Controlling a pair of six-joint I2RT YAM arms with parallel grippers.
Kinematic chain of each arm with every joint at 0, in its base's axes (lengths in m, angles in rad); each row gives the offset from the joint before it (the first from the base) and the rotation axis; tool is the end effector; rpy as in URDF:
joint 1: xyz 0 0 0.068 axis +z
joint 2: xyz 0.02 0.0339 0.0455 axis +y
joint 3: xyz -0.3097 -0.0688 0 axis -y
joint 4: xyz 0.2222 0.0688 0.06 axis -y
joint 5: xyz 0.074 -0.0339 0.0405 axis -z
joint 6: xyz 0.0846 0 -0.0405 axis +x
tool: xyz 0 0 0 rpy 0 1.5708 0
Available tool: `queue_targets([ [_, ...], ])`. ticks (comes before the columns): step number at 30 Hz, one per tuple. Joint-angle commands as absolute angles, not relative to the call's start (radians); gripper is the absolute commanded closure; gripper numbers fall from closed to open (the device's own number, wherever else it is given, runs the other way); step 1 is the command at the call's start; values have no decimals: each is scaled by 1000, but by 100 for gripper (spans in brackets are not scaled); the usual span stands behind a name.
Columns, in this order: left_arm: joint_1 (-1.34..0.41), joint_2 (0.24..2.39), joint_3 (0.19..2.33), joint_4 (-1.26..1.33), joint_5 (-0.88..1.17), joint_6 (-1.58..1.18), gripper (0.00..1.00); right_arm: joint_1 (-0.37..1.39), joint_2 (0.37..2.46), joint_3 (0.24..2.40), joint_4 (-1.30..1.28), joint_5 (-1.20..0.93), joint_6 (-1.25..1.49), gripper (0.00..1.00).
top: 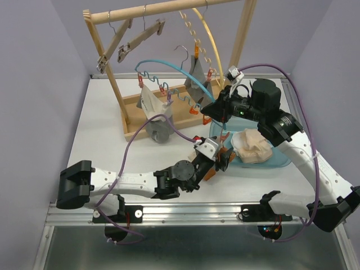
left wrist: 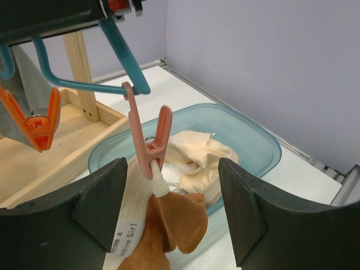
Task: Remove the underwear clipped to the hanger
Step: Remove the underwear from the clothesline.
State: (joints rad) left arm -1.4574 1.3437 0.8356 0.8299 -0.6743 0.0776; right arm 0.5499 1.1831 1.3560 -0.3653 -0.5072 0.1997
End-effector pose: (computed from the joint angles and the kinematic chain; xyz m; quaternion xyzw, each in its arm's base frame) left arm 0.0872 -0.2985 0.4039 0.1900 0.5834 -0.3381 0.7136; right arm 0.1974 0.1692 0.4693 -0.2873 0.7079 0.4055 0.5020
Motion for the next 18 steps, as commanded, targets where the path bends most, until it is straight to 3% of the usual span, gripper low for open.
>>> queue_targets([
  [1,-1453,1367,920,937,-765,103,24,546,1158,1351,-215,-506,204,100],
  [11,-1427,1424,982,939,-788,89,32,546,1146,1339,-210,-514,206,100],
  [18,-1422,1443,1005,925,-775,91,51,546,1132,1335,-209,-515,206,100],
])
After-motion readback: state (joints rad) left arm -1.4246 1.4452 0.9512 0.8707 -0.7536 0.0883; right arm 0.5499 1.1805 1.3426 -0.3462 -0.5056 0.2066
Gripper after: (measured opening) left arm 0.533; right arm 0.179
